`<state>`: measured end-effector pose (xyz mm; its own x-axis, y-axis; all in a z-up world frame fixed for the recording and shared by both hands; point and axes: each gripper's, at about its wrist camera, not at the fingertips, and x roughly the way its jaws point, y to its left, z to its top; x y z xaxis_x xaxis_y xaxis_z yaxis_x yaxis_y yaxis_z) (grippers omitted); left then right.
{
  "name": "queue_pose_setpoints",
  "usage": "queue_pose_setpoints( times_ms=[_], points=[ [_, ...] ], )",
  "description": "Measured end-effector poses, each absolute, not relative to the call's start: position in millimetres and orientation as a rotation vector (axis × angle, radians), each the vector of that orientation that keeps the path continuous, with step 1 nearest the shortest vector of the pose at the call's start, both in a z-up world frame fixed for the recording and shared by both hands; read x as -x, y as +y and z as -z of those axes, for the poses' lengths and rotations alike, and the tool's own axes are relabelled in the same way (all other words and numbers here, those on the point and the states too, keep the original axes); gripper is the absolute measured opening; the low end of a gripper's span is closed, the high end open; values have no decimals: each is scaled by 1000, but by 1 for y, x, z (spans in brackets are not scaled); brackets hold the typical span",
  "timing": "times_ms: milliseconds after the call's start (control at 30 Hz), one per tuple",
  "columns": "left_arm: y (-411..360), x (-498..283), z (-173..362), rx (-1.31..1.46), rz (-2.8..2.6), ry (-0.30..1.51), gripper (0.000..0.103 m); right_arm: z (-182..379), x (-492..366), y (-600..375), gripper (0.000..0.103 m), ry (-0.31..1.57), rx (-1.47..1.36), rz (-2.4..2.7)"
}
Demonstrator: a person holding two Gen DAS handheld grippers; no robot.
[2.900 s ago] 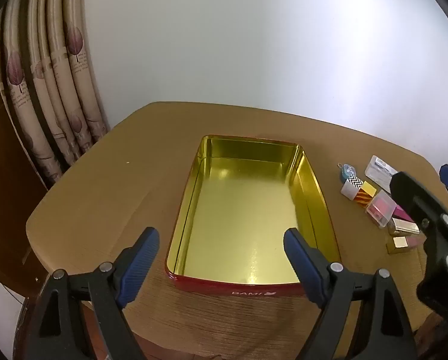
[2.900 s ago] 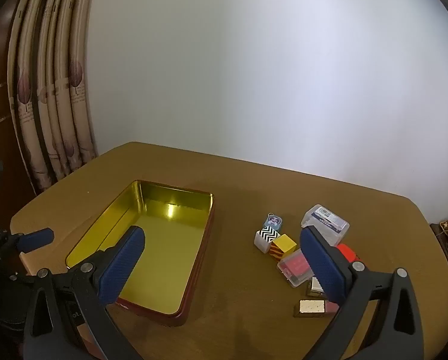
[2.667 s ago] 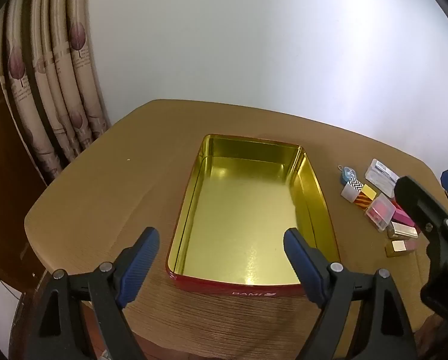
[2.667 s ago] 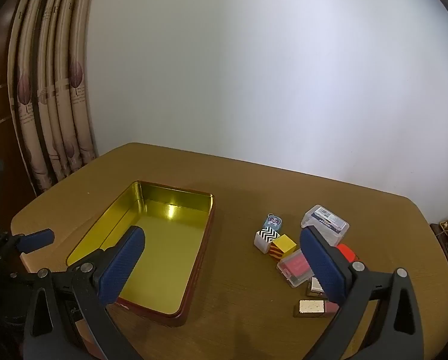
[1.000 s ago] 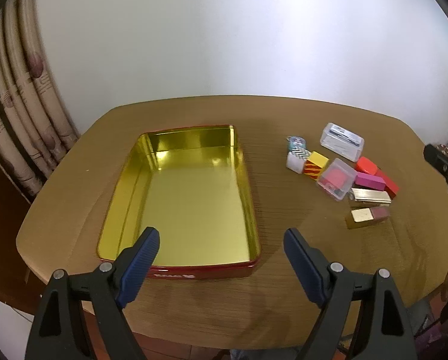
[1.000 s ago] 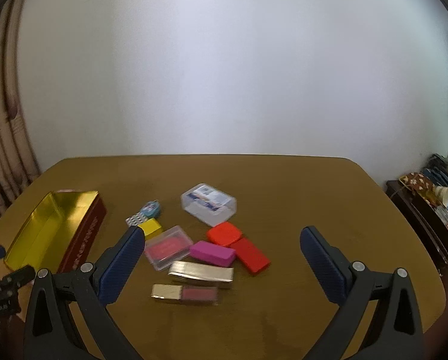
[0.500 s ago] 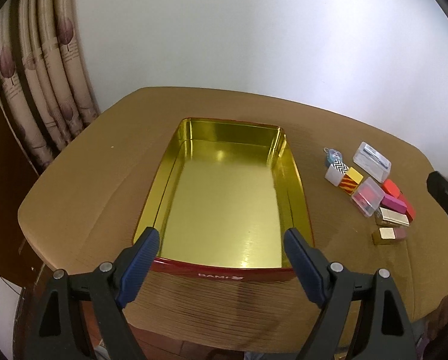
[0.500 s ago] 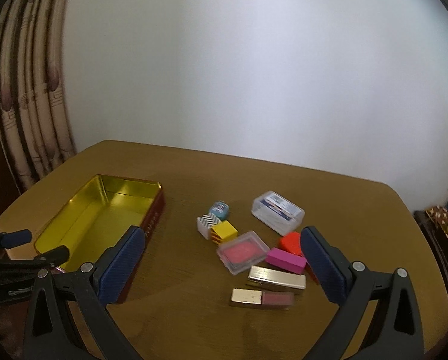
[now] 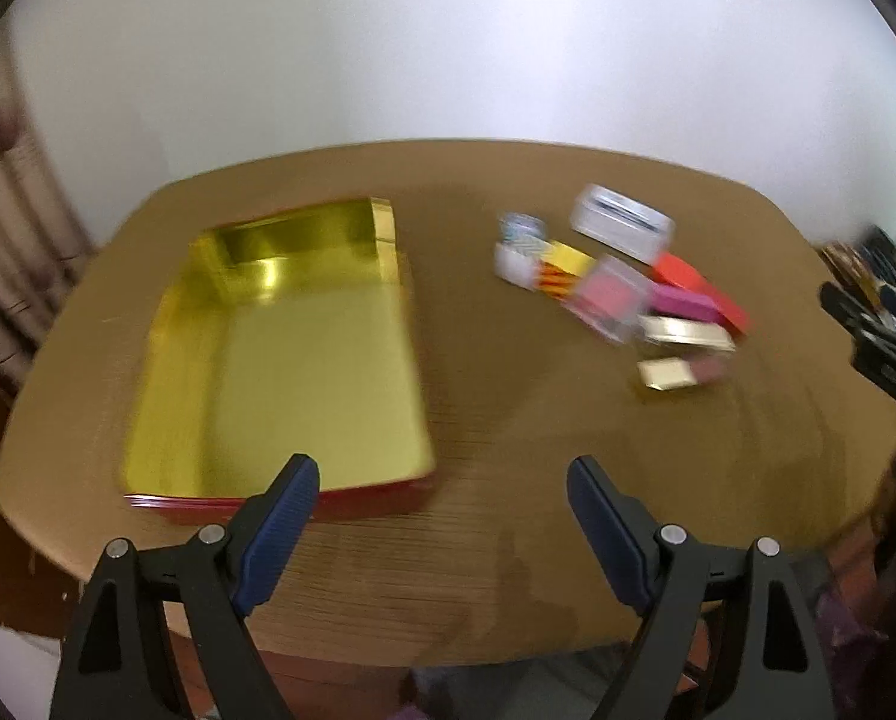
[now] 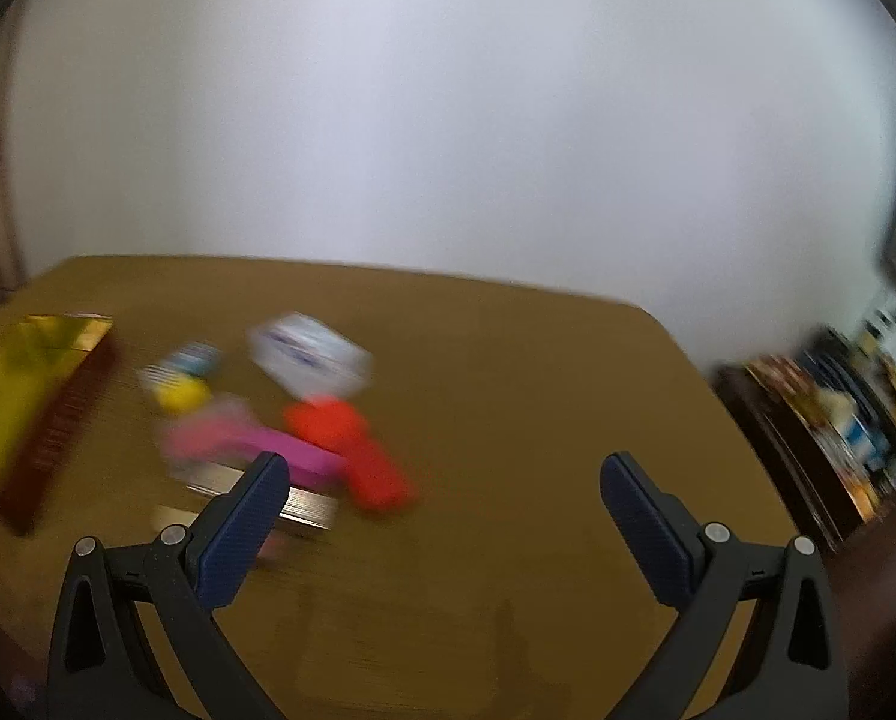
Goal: Organize rigid objects
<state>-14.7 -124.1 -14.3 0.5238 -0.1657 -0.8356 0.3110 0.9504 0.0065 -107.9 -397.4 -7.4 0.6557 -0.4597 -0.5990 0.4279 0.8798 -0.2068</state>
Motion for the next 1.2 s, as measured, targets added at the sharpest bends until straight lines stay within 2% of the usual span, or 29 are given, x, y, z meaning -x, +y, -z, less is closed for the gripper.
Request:
queue_pose_setpoints(
  times_ms=[200, 467, 1000, 1033, 1100, 1133, 1200],
  points=[
    [-192, 4, 31, -268, 399, 1029, 87, 32, 133, -472, 102, 758, -58, 613],
    [-254, -14, 52, -486, 545, 983, 87, 50, 140, -501, 102, 779, -140, 592],
    [-284, -51, 88, -574, 686, 1125, 87, 64, 136, -503, 102, 811, -227, 545],
    [-285, -51, 90, -582, 692, 1133, 85, 65, 136, -503, 102, 816, -229, 544],
    [-287, -53, 90, -563, 731, 1162, 71, 67, 135, -503, 102, 822, -236, 543],
    [-287, -55, 89, -549, 752, 1174, 58, 68, 134, -503, 102, 825, -241, 541],
    [-290, -52, 87, -564, 767, 1176, 46, 68, 134, -503, 102, 825, -246, 545]
  ],
)
